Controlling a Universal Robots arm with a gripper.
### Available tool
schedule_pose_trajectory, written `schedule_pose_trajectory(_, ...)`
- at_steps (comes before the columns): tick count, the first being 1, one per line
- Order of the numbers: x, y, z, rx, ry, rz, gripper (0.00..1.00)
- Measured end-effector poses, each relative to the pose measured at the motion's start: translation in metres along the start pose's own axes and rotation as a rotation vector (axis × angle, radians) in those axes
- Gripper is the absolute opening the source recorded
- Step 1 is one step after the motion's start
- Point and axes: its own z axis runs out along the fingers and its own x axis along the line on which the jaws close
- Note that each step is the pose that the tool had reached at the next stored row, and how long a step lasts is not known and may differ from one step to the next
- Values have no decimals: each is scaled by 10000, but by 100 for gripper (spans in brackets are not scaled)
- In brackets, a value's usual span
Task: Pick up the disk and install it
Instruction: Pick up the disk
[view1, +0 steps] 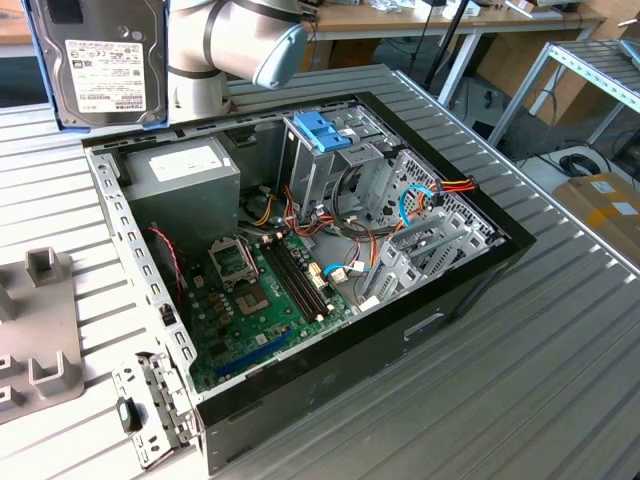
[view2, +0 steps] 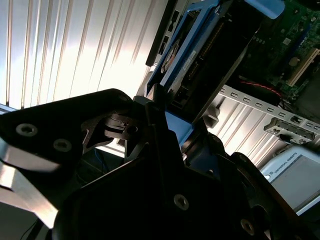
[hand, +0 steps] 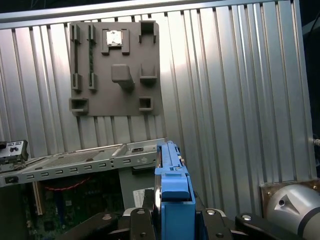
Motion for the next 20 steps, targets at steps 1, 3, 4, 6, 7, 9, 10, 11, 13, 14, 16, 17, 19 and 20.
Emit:
schedule_pose_trajectory(1, -1, -6, 0, 0, 0, 0, 37)
schedule_pose_trajectory(3, -3, -20, 0, 0, 0, 0, 37)
schedule_pose_trajectory(4, -4, -26, 0, 0, 0, 0, 37)
schedule_pose_trajectory(6, -5, -39, 0, 0, 1, 0, 37)
schedule_pose_trajectory(7, -6, -46, 0, -1, 1, 0, 37)
schedule_pose_trajectory(9, -8, -57, 1, 0, 0, 0, 37)
schedule_pose_trajectory(10, -9, -65, 1, 0, 0, 0, 37)
schedule_pose_trajectory(11, -10, -73, 2, 0, 0, 0, 37)
schedule_pose_trajectory(13, -11, -79, 2, 0, 0, 1, 37)
schedule_pose_trajectory(14, -11, -81, 2, 0, -1, 1, 37)
schedule_pose_trajectory(16, -12, -86, 2, 0, 0, 0, 37)
schedule_pose_trajectory(17, -12, -89, 2, 0, 0, 0, 37)
schedule_pose_trajectory(19, -13, -93, 2, 0, 0, 1, 37)
schedule_pose_trajectory(20, -13, -97, 2, 0, 0, -1, 37)
